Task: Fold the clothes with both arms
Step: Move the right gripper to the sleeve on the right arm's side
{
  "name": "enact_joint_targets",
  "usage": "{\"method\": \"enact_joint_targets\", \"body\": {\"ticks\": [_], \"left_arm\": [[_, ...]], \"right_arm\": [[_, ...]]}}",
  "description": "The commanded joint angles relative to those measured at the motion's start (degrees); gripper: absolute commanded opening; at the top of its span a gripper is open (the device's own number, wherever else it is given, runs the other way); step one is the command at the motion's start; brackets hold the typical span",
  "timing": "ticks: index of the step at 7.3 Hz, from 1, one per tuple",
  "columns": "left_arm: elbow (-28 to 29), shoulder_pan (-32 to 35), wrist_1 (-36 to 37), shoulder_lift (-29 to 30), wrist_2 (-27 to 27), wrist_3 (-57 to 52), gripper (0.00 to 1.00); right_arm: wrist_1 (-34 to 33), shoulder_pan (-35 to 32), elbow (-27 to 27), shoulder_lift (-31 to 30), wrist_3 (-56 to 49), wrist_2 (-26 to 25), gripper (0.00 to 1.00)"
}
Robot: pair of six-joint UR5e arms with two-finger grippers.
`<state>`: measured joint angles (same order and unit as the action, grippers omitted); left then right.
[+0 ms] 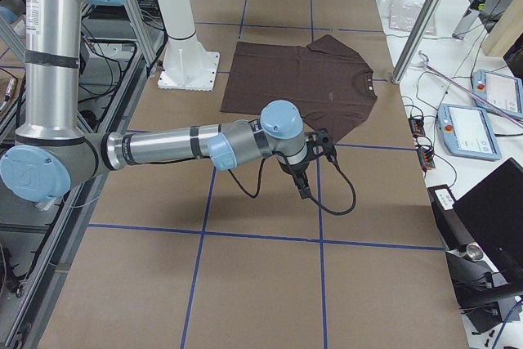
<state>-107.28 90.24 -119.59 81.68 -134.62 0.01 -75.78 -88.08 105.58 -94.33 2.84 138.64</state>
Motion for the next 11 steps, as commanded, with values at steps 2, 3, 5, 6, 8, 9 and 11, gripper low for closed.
{"method": "enact_joint_targets", "body": {"ticks": [2, 3, 5, 6, 8, 9, 11], "left_arm": [[-0.3, -0.1, -1.1, -0.1, 0.0, 0.1, 1.0], [-0.3, -0.1, -1.2, 0.0, -0.1, 0.1, 1.0], [-0.3, -0.1, -1.2, 0.0, -0.1, 0.1, 1.0], [-0.3, -0.1, -1.2, 0.0, -0.1, 0.1, 1.0], [-0.1, -0.1, -1.2, 0.0, 0.0, 0.1, 1.0], [0.0, -0.1, -1.3, 0.0, -0.1, 0.1, 1.0], [0.0, -0.1, -1.3, 0.0, -0.1, 0.1, 1.0]], "right_arm": [[0.1, 4.2, -1.0, 10.9, 15.8, -0.9, 1.0], [0.1, 6.4, -1.9, 15.2, 23.4, -1.0, 1.0], [14.7, 17.2, -5.4, 18.5, 42.1, -11.2, 0.97], [27.0, 23.2, -10.7, 18.9, 50.6, -17.8, 0.93], [34.5, 33.5, -20.1, 23.2, 55.5, -31.9, 0.86], [34.5, 36.4, -23.5, 25.1, 55.6, -36.2, 0.81], [34.6, 39.4, -28.2, 26.0, 55.2, -39.7, 0.7]]}}
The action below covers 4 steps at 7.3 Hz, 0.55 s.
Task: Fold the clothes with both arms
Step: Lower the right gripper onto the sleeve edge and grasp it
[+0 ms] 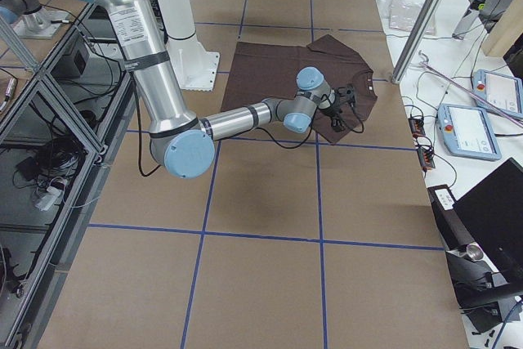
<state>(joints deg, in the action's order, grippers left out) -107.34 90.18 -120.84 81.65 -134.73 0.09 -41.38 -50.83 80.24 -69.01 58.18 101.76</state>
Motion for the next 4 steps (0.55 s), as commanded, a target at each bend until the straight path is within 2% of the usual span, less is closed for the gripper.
{"method": "enact_joint_targets", "body": {"ticks": [1, 4], "left_arm": [[0.0, 0.0, 0.0, -0.1, 0.0, 0.0, 1.0], [0.0, 0.0, 0.0, -0.1, 0.0, -0.2, 1.0]], "right_arm": [[0.2, 2.8, -4.3, 0.6, -0.3, -4.4, 0.66], [0.2, 3.5, -6.1, 0.8, -0.4, -6.1, 0.63]]}}
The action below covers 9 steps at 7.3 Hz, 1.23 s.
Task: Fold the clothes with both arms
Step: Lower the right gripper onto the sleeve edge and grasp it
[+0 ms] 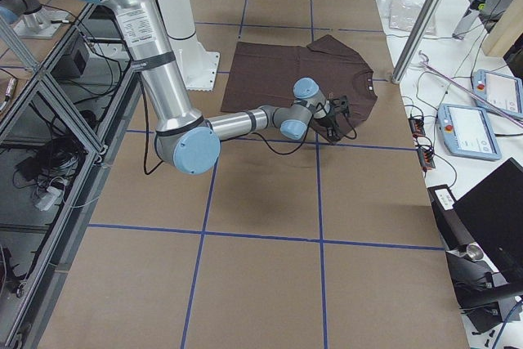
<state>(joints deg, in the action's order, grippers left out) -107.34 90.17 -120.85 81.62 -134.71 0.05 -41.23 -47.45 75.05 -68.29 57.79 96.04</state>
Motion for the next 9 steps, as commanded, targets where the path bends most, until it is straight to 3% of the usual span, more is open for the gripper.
{"method": "enact_joint_targets", "body": {"ticks": [1, 5, 6, 7, 8, 9], "left_arm": [[0.0, 0.0, 0.0, -0.1, 0.0, -0.1, 1.0], [0.0, 0.0, 0.0, -0.1, 0.0, -0.3, 1.0], [0.0, 0.0, 0.0, -0.1, 0.0, -0.3, 1.0], [0.0, 0.0, 0.0, -0.1, 0.0, -0.3, 1.0], [0.1, 0.0, 0.0, -0.1, 0.0, -0.4, 1.0], [0.1, 0.0, 0.0, -0.1, 0.0, -0.4, 1.0]], "right_arm": [[0.1, 0.3, -1.2, 0.4, 0.0, -0.4, 0.63], [0.1, 0.7, -1.8, 0.5, 0.3, -1.3, 0.61], [0.2, 0.7, -1.7, 0.8, 0.6, -1.3, 0.47], [0.2, 0.7, -1.8, 0.9, 2.1, -1.3, 0.17], [0.2, 0.9, -1.7, 0.9, 2.3, -1.3, 0.07], [0.2, 1.2, -1.8, 0.9, 2.2, -1.5, 0.08]]}}
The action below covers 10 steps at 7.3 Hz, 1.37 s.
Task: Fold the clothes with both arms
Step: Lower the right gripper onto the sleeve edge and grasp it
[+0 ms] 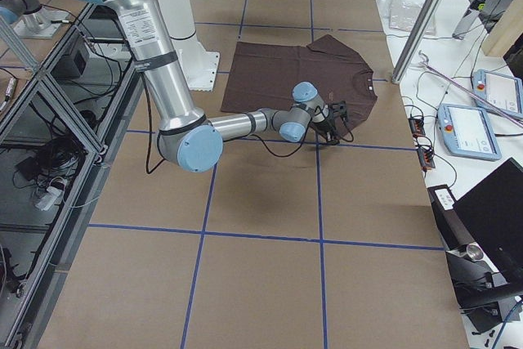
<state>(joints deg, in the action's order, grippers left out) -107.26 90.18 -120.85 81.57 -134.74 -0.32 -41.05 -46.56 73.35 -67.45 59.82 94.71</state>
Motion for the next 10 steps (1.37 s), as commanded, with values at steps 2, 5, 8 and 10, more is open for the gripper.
{"method": "enact_joint_targets", "body": {"ticks": [2, 5, 8, 10], "left_arm": [[0.0, 0.0, 0.0, 0.0, 0.0, 0.0, 1.0], [0.1, 0.0, 0.0, -0.2, 0.0, 0.0, 1.0], [0.1, 0.0, 0.0, -0.2, 0.1, 0.0, 1.0], [0.1, 0.0, 0.0, -0.2, 0.0, 0.0, 1.0]], "right_arm": [[0.0, 0.3, 0.1, -0.1, -0.2, -0.2, 0.0], [-0.3, 0.1, 0.3, -0.2, -1.3, -0.6, 0.33], [-0.3, 0.2, 0.2, -0.6, -1.2, -1.3, 0.35], [-0.3, 0.4, 0.1, -0.7, -1.2, -2.2, 0.43]]}}
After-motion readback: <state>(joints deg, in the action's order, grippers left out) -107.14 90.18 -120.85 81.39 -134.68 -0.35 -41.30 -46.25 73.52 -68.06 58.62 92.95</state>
